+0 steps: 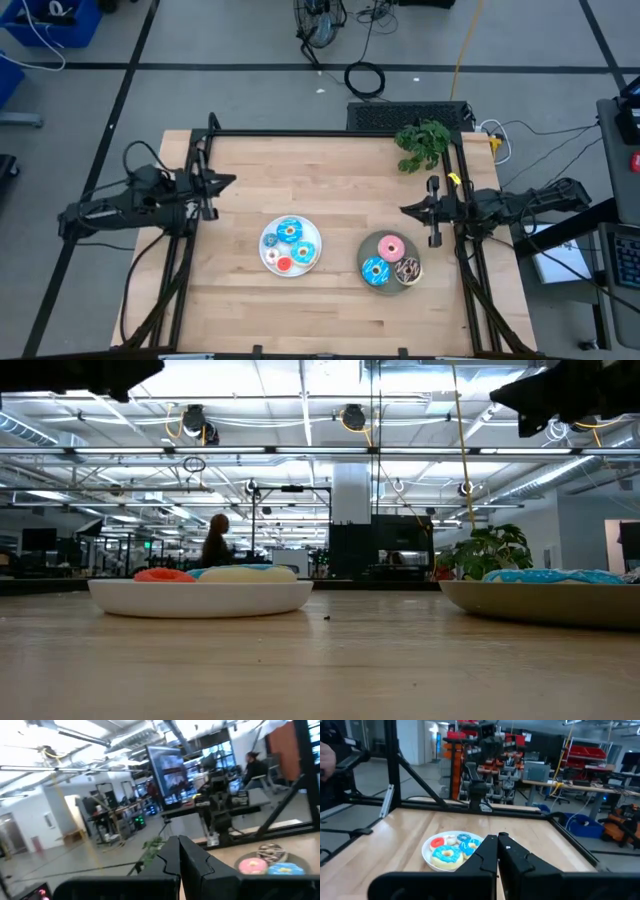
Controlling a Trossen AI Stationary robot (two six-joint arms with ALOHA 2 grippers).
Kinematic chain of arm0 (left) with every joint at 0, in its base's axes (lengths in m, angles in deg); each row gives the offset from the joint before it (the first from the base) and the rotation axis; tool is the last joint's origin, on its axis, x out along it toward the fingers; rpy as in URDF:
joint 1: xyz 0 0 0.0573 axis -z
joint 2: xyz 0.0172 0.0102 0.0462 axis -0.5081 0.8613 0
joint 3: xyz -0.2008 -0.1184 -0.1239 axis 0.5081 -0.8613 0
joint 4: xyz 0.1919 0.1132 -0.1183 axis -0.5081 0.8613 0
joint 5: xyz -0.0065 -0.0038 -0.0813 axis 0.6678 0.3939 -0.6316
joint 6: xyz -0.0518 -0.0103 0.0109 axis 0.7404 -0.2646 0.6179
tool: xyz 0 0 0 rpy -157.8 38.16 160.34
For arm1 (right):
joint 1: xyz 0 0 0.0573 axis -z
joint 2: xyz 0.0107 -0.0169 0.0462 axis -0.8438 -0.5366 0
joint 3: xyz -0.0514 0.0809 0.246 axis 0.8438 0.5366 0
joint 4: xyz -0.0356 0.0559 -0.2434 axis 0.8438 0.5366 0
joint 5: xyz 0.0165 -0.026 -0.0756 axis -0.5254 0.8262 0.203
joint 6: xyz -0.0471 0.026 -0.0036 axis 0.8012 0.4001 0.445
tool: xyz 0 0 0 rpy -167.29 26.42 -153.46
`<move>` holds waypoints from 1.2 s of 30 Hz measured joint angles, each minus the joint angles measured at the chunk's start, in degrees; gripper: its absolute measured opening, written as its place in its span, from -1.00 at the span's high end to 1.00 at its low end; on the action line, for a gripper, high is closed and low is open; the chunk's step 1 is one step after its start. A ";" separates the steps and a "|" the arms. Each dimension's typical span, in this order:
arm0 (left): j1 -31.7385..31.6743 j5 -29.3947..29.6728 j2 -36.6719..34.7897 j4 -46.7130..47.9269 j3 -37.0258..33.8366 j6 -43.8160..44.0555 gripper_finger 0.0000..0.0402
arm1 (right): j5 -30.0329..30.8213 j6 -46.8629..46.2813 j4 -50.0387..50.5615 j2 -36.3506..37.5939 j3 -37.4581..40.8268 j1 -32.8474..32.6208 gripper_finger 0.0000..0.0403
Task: Pick & Place donuts
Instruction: Return to Home Position
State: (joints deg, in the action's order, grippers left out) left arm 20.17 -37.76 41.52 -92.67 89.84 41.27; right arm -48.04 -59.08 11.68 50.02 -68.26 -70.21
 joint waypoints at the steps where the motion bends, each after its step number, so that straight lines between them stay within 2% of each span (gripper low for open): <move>1: -0.32 -0.92 -0.44 -0.10 -0.62 0.13 0.99 | -0.14 0.00 0.00 0.62 0.30 -0.03 1.00; 6: -2.37 -0.49 -2.36 -1.98 -7.13 0.27 0.99 | -0.01 0.39 0.21 4.25 3.52 -0.08 1.00; 10: -4.87 -3.04 -3.88 -4.49 -10.71 2.70 0.99 | 0.24 0.90 -0.14 8.22 5.63 -0.07 1.00; 20: -5.97 -5.18 -8.46 7.05 -10.65 6.92 0.99 | 1.82 -1.18 2.19 18.53 10.58 -0.07 1.00; 24: -5.95 -5.93 -8.74 7.40 -12.79 7.23 0.99 | 2.95 -1.23 0.25 18.61 13.10 -0.07 1.00; 29: -5.97 -7.97 -8.74 1.90 -19.45 8.49 0.99 | 3.00 -1.35 -0.80 18.64 15.06 -0.04 1.00; 36: -6.17 -9.00 -8.31 1.81 -19.53 7.52 0.99 | 3.10 -1.56 -2.03 18.65 16.96 0.06 1.00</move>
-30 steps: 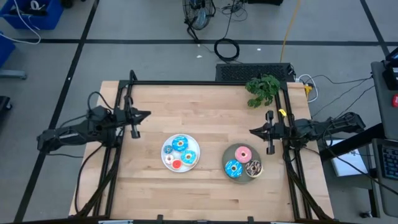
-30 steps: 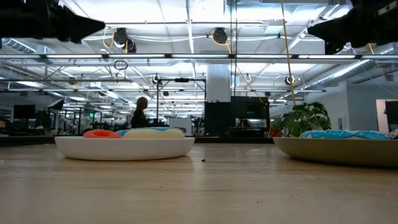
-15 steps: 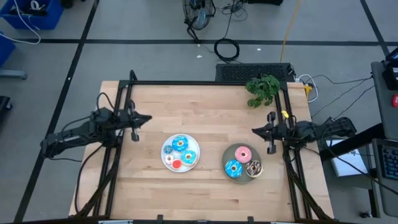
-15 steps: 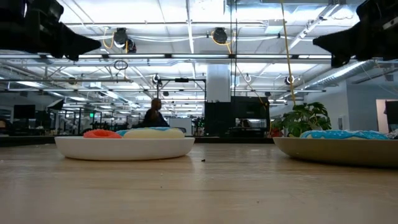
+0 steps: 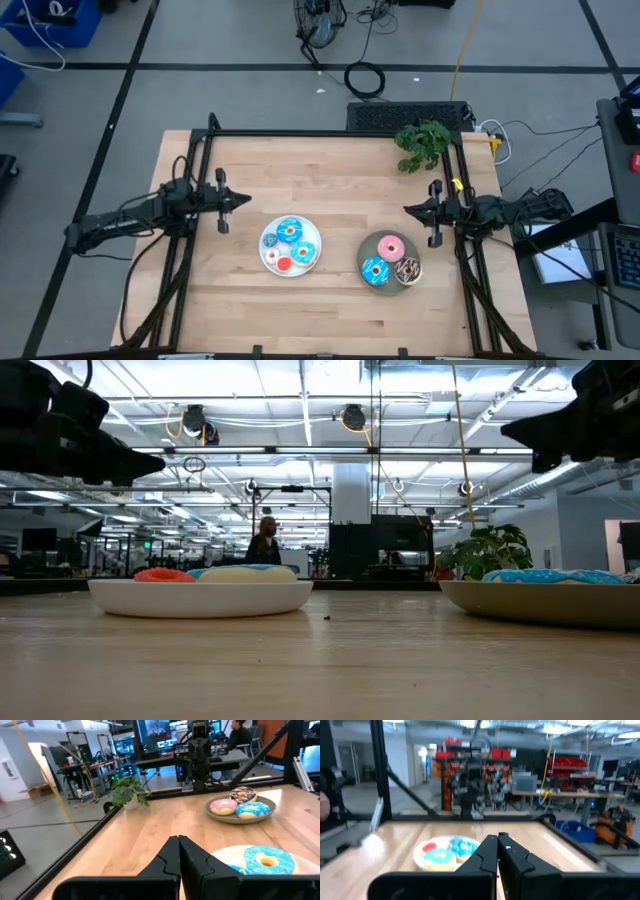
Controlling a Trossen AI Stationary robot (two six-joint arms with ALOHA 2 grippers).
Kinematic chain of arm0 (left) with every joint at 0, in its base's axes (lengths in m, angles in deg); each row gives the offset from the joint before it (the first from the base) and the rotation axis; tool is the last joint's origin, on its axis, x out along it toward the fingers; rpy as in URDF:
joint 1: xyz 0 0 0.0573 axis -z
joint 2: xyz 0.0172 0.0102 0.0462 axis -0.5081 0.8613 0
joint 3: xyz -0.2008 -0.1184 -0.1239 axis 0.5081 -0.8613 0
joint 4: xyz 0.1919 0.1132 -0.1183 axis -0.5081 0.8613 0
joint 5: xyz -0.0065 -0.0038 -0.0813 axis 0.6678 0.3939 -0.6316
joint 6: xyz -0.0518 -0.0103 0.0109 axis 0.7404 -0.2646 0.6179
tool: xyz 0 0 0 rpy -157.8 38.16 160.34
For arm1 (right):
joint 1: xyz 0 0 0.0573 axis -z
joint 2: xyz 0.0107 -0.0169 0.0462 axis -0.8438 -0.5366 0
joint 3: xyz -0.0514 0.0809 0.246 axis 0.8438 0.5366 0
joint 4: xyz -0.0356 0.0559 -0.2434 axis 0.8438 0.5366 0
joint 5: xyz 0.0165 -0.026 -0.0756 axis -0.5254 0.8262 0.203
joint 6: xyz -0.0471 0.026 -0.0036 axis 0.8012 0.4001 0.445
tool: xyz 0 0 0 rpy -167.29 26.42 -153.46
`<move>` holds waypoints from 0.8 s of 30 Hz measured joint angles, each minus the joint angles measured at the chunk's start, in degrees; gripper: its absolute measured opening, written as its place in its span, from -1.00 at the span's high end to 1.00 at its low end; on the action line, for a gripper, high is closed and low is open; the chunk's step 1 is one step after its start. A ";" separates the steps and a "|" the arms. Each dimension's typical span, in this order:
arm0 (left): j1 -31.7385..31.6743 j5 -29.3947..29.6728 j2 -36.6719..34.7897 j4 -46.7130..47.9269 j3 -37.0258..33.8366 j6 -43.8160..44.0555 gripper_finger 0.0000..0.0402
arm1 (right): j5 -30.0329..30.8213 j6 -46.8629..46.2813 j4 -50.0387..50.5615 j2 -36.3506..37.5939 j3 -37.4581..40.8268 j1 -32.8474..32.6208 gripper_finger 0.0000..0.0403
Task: Pick & Place donuts
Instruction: Return to Home Position
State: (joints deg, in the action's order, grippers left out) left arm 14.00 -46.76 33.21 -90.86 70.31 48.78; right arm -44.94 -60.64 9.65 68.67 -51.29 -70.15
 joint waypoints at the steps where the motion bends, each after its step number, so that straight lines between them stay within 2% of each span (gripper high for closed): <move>1: 0.03 -0.07 -0.01 0.06 0.00 -0.02 0.99 | 0.03 -0.02 0.73 -0.08 0.00 0.20 1.00; 8: 0.00 -0.12 0.65 1.01 0.02 -0.75 0.98 | 0.53 1.45 0.56 -0.05 0.07 3.28 1.00; 11: 0.02 -0.28 1.23 1.09 0.02 -2.53 0.98 | 5.00 2.73 0.58 -0.03 0.07 5.48 1.00; 12: 0.02 -0.30 1.45 1.15 0.02 -2.87 0.99 | 4.66 2.71 0.53 -0.03 0.09 6.34 1.00; 18: 0.00 -1.79 2.72 1.07 0.02 -4.49 0.97 | -7.11 -1.21 1.19 -0.03 0.13 9.46 1.00; 22: 0.02 -6.64 4.26 0.36 0.02 -5.35 0.99 | -7.68 -2.05 0.97 -0.02 0.15 9.53 1.00; 24: 0.01 -6.84 4.12 0.32 0.03 -4.66 0.98 | -7.68 -2.21 1.02 -0.03 0.15 9.53 1.00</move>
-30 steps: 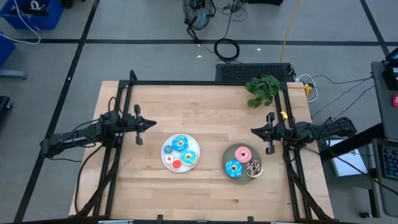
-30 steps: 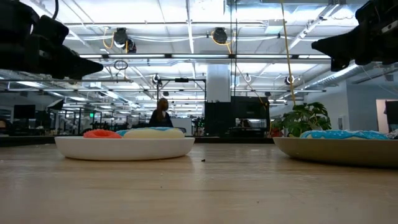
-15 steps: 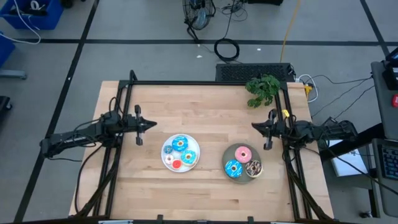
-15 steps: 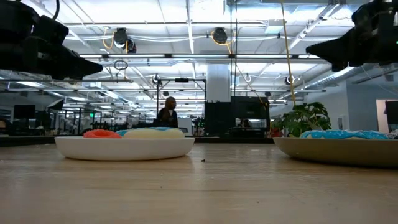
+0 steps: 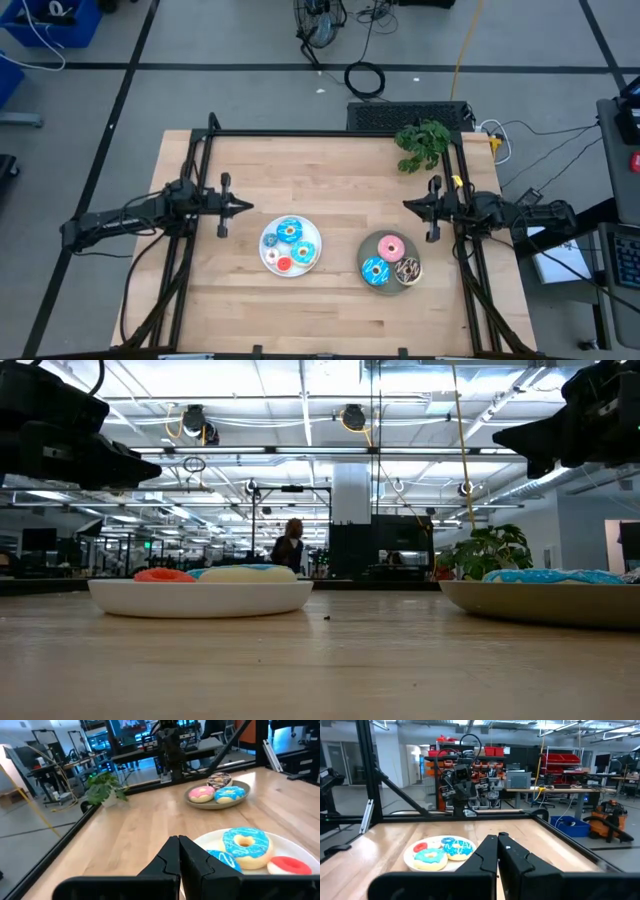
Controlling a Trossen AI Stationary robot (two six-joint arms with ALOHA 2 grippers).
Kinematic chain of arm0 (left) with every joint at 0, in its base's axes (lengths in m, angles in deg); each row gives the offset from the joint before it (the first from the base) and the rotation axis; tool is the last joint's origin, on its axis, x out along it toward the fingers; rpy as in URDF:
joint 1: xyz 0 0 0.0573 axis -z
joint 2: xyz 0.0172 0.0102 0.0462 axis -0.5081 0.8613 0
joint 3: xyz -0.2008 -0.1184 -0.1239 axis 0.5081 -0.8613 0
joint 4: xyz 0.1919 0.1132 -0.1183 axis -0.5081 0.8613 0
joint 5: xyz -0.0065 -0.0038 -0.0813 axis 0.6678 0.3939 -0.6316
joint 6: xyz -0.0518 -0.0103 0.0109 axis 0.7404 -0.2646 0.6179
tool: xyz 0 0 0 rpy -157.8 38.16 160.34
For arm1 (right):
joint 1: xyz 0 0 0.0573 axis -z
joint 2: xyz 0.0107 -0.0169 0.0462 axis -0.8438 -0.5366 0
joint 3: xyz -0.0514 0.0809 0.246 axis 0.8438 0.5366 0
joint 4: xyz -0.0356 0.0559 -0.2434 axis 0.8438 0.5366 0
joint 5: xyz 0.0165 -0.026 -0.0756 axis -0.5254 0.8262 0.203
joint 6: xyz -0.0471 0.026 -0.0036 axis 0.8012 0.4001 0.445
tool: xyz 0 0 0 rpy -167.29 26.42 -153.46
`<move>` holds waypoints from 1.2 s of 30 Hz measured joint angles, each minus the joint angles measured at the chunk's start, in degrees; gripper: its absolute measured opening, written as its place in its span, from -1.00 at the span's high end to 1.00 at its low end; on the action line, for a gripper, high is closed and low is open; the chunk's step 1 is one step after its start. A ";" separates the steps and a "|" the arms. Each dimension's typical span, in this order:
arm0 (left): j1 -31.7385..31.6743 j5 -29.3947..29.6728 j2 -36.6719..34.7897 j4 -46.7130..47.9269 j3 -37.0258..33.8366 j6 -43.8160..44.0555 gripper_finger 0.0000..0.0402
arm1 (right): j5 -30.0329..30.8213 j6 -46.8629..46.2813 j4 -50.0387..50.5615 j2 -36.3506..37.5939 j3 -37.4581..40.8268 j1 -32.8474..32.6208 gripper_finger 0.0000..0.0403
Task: Pick & Place donuts
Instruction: Return to Home Position
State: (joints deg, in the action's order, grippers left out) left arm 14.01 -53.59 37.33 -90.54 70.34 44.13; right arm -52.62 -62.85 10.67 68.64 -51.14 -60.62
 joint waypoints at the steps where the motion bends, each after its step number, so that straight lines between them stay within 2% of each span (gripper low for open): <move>1: -0.01 0.00 -0.05 -0.02 0.01 0.07 0.99 | 0.00 0.22 0.02 0.00 0.00 0.00 1.00; 13: 0.00 1.95 0.04 0.20 0.02 2.81 0.99 | -0.07 2.38 -2.09 0.01 0.00 -0.02 1.00; 20: -0.01 8.25 0.04 -0.50 -0.05 4.96 0.99 | -0.27 2.39 -2.19 0.02 0.02 -0.02 1.00; 25: -0.01 8.90 0.03 -1.25 -0.05 4.61 0.99 | -1.60 1.49 -1.53 0.00 0.02 -0.04 1.00; 30: -0.01 8.39 0.00 -7.44 -0.05 4.82 0.98 | -1.60 1.10 -1.31 0.00 0.02 -0.04 1.00; 36: -0.01 9.54 0.05 -4.50 -0.05 5.00 0.98 | -1.55 0.87 -1.29 0.00 0.02 -0.04 1.00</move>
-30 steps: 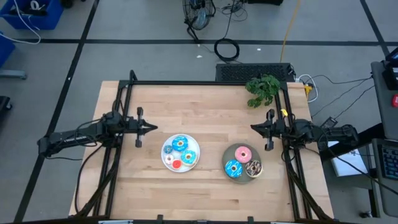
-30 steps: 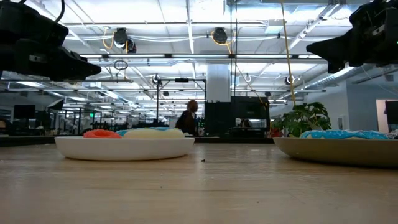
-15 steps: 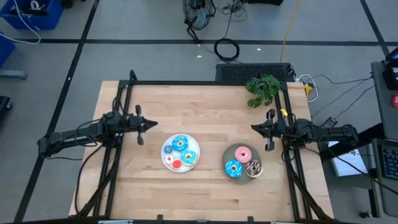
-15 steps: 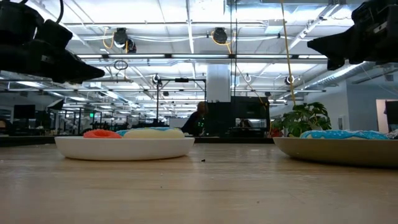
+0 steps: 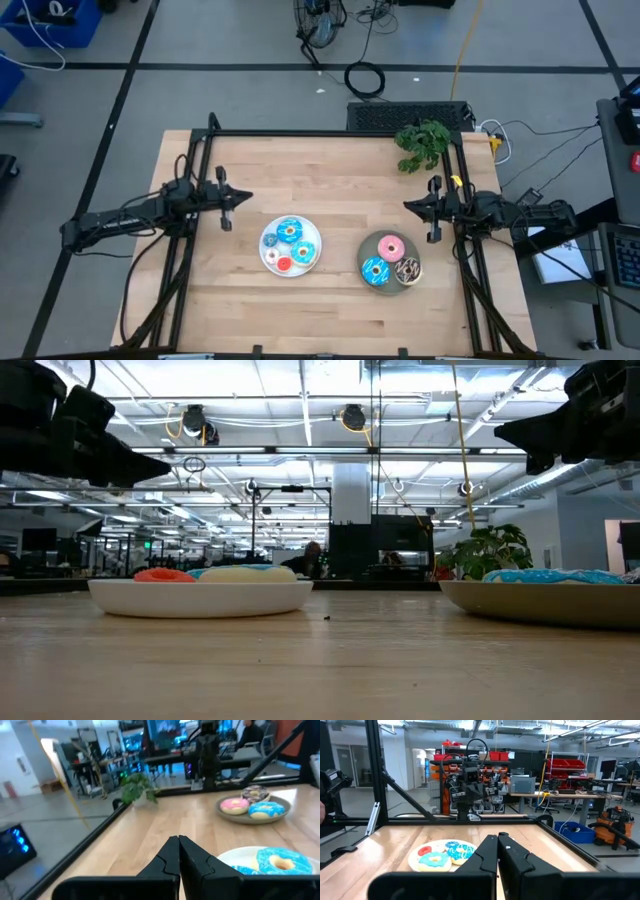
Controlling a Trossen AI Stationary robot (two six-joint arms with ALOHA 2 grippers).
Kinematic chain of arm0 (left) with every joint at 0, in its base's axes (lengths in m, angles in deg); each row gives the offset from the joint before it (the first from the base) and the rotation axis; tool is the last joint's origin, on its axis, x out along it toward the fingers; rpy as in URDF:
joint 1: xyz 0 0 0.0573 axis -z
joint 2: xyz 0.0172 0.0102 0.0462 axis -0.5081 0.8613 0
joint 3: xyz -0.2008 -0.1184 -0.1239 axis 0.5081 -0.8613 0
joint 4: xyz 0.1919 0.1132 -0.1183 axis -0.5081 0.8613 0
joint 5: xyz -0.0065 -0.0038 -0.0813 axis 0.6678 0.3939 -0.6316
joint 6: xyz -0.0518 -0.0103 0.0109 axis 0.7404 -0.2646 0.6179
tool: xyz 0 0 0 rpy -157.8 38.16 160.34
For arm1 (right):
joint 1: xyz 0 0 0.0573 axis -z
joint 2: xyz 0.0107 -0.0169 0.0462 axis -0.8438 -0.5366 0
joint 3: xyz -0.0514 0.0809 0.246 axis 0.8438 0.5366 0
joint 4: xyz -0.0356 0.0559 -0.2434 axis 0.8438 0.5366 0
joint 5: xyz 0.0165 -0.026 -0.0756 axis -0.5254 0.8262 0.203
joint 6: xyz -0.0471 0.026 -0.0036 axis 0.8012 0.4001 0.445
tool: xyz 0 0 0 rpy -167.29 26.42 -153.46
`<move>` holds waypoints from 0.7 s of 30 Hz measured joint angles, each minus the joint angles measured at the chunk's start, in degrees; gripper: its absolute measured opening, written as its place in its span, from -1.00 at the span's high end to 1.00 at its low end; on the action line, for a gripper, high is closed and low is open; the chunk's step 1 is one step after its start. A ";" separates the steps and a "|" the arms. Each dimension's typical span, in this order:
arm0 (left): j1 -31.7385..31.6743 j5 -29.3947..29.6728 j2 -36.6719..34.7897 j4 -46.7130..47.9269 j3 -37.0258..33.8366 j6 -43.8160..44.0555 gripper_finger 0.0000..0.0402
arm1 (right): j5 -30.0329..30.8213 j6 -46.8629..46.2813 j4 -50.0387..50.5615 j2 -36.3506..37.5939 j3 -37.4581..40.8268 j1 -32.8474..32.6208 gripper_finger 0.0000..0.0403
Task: Pick & Place donuts
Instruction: Return to Home Position
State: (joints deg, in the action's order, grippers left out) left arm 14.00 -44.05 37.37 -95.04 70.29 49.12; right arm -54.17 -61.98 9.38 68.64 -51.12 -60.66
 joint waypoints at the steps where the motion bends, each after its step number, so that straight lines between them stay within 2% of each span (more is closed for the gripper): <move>1: 0.00 0.62 0.01 0.52 0.00 0.25 0.98 | 0.01 0.00 0.03 0.00 0.00 0.00 1.00; 6: 0.00 2.31 0.01 2.76 0.00 1.15 0.99 | 0.46 0.27 0.02 -0.02 0.00 0.00 1.00; 13: 0.00 2.51 0.01 4.43 0.00 2.57 0.86 | 1.66 0.08 -0.01 -0.02 0.00 0.02 1.00; 21: 0.00 2.51 0.01 4.44 0.00 2.50 0.82 | 1.64 0.03 -0.02 -0.02 0.04 0.02 1.00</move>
State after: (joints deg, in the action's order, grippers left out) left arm 14.00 -41.55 37.38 -90.61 70.29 51.62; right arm -52.53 -61.95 9.36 68.62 -51.08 -60.64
